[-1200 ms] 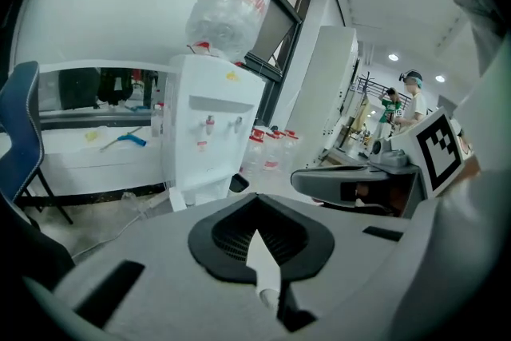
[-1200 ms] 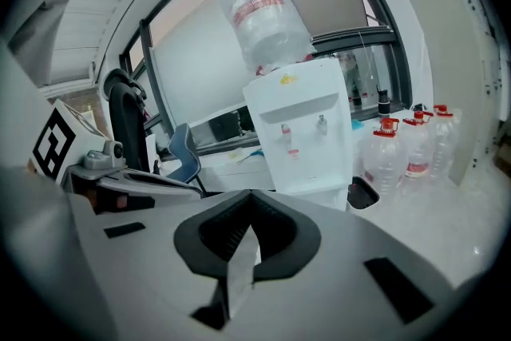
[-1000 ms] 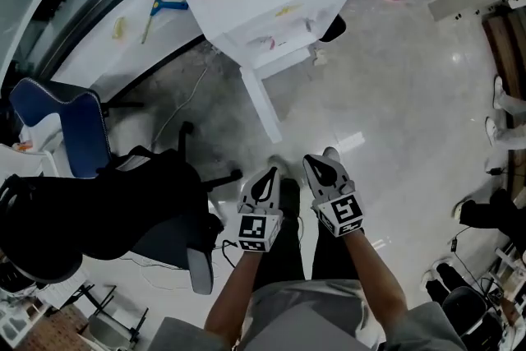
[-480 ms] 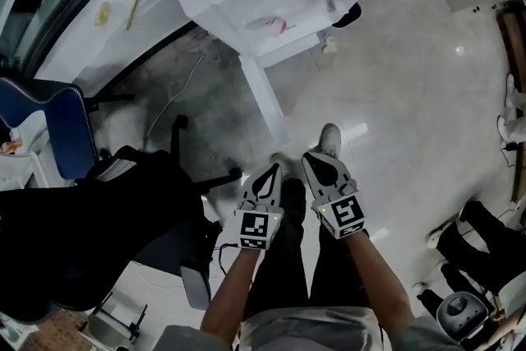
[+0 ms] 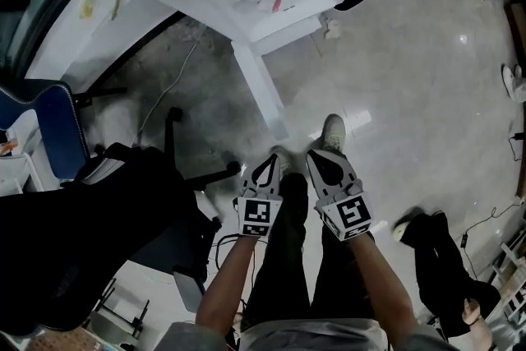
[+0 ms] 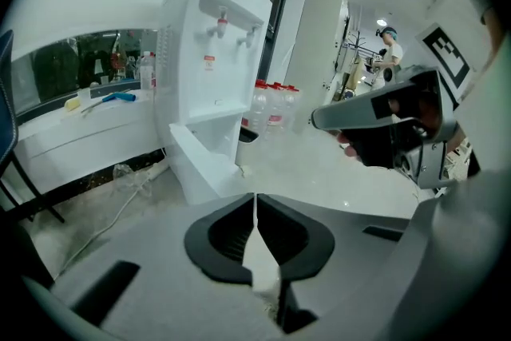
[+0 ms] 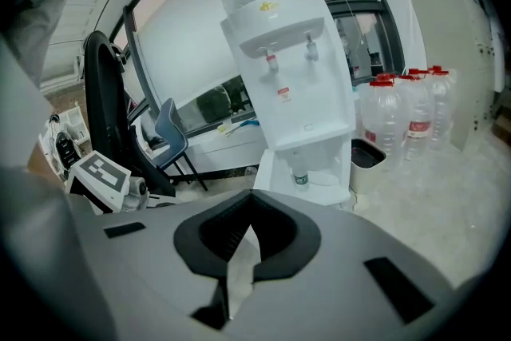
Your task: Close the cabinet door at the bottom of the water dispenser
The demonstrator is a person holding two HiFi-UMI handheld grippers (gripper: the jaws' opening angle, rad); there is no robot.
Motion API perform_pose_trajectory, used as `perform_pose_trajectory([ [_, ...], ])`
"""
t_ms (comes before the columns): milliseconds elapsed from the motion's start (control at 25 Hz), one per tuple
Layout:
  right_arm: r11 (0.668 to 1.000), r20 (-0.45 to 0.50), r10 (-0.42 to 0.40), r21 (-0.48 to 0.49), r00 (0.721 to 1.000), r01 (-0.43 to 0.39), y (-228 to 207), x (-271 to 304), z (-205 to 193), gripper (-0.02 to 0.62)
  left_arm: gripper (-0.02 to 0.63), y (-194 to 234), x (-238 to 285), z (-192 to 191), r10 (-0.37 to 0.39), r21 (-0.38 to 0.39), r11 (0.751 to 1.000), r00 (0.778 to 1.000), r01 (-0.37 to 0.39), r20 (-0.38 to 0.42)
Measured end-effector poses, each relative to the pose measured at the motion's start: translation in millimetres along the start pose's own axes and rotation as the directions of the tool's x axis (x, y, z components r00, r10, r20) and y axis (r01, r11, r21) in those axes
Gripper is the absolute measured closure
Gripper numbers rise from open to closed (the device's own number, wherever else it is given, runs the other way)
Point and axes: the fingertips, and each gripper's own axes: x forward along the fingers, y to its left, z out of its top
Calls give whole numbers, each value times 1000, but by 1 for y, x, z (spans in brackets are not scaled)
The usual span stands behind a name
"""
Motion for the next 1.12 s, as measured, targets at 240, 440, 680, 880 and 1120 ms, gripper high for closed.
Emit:
perform_pose_trajectory([
  [240, 1000, -6, -11, 10, 1000, 11, -11, 2, -12, 588, 518, 3, 23, -28, -2, -6, 1000, 998, 2, -59],
  [440, 1000, -2, -12, 11, 1000, 12, -21, 3, -15, 588, 502, 1, 40, -46, 0, -15, 1000, 996, -1, -94],
  [680, 997, 15, -21, 69, 1000, 20, -28, 0, -20, 588, 472, 8, 54, -54, 41, -48, 998, 994, -46, -99],
  [880, 998, 9, -15, 68, 1000, 15, -33, -2, -25, 588, 469, 11, 68, -50, 71, -49, 996, 993, -76, -99],
  [1120, 994, 12, -40, 101, 999, 38, -49, -7, -27, 588, 468, 14, 78, -46, 85, -80, 992, 991, -94, -107],
])
